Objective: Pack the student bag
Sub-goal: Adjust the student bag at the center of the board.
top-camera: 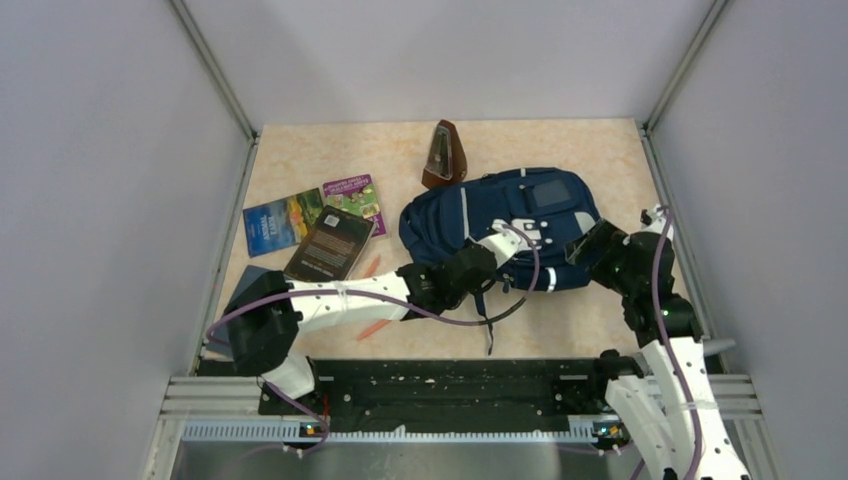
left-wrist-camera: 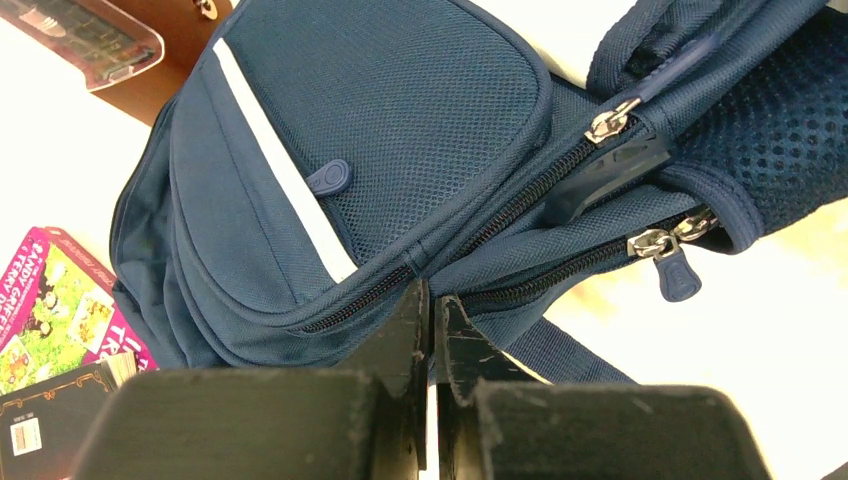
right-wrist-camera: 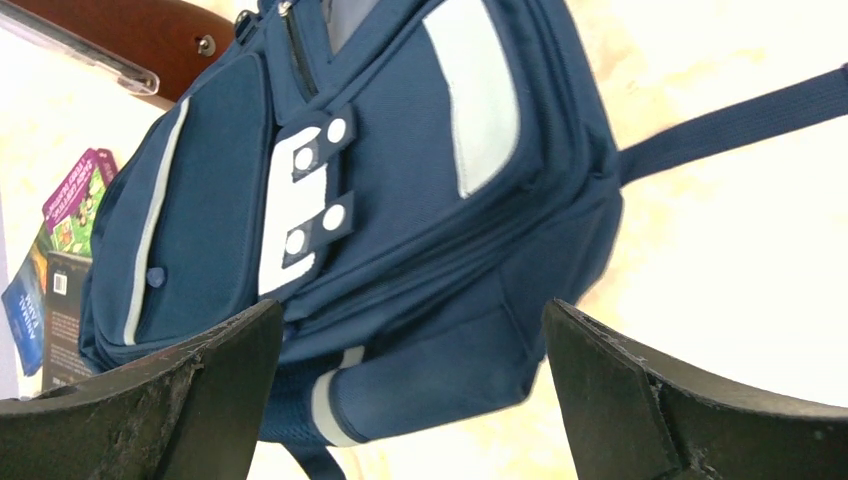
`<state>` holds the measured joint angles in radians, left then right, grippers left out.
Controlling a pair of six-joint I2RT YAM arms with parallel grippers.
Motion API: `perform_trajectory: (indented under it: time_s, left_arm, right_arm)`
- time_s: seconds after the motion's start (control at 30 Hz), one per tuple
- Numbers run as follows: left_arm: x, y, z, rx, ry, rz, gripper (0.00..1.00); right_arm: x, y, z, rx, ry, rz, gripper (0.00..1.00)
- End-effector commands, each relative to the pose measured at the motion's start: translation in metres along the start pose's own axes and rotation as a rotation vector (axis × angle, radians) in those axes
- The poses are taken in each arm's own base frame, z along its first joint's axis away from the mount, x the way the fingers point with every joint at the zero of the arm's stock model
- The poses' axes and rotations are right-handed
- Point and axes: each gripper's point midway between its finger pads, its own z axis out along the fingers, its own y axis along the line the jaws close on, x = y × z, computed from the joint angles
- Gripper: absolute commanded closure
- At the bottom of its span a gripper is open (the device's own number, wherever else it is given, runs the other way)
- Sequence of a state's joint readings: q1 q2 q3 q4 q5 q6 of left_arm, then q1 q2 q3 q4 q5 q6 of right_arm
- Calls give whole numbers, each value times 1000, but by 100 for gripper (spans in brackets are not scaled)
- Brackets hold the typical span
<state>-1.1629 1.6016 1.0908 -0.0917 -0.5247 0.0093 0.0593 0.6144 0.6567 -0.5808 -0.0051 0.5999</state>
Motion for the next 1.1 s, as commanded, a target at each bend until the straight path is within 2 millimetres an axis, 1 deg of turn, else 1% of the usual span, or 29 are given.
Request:
perform_trajectory:
  time_s: [0.0,0.17,0.33,0.47,0.6,0.67,0.83,0.9,1.07]
  left_arm:
    - [-52,40,-10,-115,-132,-160,100]
    - [-54,45,-13,-114,-136,-176,100]
    - [-61,40,-17,-69,-162,-210,100]
    - [-65,39,-18,-57,-175,-229,100]
    - [-67,42,-19,-65,-177,-235,100]
    - [-68,41,-20,-60,-184,-242,100]
    - [-69,39,-22,-41,-192,-251,100]
    - [-68,37,-22,-32,-191,-254,100]
    - [-64,33,-22,-7,-185,-247,100]
  right_arm:
    - [-13,-2,-13,37,-55,31,1]
    - [-14,-6,-16,46,-93,64,1]
    - [3,-4,-4,4,-56,125,2]
    - [11,-3,2,-14,-38,156,3]
    - [11,-11,3,22,-56,160,3]
    - [16,-15,5,24,-56,177,3]
    - [30,-10,15,-41,-49,257,2]
    - [34,-6,18,-77,-45,300,2]
    - [33,-4,23,-102,-68,348,7]
